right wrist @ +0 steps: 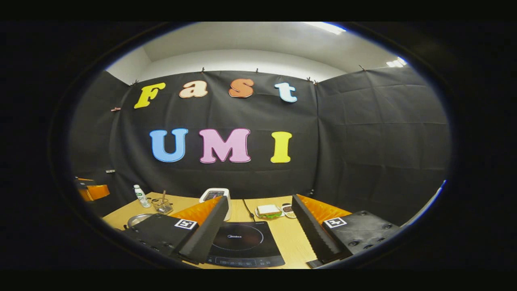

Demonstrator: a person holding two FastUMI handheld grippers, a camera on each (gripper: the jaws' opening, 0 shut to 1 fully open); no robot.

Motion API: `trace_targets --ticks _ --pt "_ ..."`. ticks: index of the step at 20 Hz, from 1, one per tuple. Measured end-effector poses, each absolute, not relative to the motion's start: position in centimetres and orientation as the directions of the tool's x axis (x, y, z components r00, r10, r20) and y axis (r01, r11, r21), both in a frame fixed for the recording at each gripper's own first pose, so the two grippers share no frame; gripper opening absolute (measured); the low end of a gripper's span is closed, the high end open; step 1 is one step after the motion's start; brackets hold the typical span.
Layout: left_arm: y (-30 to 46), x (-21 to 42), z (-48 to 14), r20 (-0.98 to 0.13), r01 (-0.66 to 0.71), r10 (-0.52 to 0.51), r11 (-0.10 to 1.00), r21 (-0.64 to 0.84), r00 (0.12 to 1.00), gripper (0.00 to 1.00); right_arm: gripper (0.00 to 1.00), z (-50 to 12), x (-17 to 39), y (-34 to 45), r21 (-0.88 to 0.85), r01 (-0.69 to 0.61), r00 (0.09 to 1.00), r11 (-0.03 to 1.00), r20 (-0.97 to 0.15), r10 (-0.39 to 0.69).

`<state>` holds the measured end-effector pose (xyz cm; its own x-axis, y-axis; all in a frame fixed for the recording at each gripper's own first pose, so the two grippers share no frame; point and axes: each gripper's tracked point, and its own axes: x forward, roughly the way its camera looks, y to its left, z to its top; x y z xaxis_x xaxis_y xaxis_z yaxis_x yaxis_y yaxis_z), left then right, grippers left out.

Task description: First push the handle of the pot to place it horizontally, then grasp the pot with both hands and set it on the induction cooktop.

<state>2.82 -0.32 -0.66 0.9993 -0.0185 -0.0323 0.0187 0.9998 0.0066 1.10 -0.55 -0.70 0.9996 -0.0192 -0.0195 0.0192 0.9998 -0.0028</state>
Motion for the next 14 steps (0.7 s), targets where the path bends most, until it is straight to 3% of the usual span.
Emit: trace_targets --ticks 14 --pt "0.0 3.8 -3.6 -0.102 0.057 -0.058 0.998 -0.005 0.993 0.95 0.98 -1.9 1.6 1.4 -0.013 -0.018 0.999 1.000 -0.048 0.017"
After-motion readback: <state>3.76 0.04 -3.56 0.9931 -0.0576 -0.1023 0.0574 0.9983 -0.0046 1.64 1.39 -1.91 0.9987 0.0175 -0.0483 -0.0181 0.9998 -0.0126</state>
